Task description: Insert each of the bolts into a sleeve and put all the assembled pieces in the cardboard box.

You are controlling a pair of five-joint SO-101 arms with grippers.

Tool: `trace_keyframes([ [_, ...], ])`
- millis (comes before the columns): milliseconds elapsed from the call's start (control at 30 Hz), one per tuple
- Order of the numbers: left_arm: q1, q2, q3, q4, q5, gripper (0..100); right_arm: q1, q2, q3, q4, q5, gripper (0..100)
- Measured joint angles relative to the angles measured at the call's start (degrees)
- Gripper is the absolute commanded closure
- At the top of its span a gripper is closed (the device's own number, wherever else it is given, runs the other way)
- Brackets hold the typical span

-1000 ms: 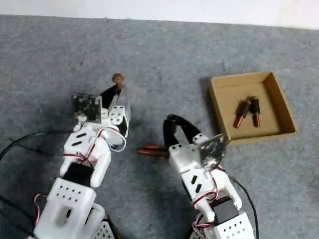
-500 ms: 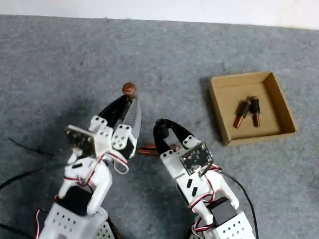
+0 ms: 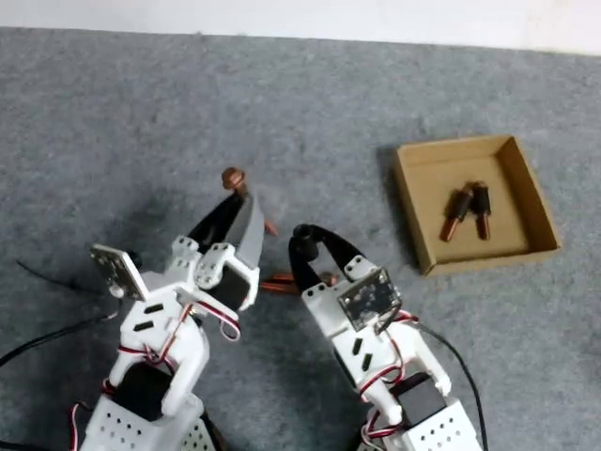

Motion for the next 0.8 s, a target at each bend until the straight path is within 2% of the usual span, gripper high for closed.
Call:
trace_keyframes([
  [133, 0.0, 0.0, 0.53, 0.0, 2.37, 99, -2.64, 0.0, 0.0, 0.0, 7.38, 99.3],
  [200, 0.0, 0.0, 0.53, 0.0, 2.73, 99, -3.16, 0.0, 0.0, -0.26, 8.7, 99.3],
  [433, 2.9, 0.0, 0.53, 0.26, 6.95, 99, -3.34, 0.0, 0.0, -0.35, 9.41, 99.3],
  [800, 3.34, 0.0, 2.37, 1.14, 7.21, 99, -3.43, 0.09, 0.0, -0.35, 9.85, 99.3],
])
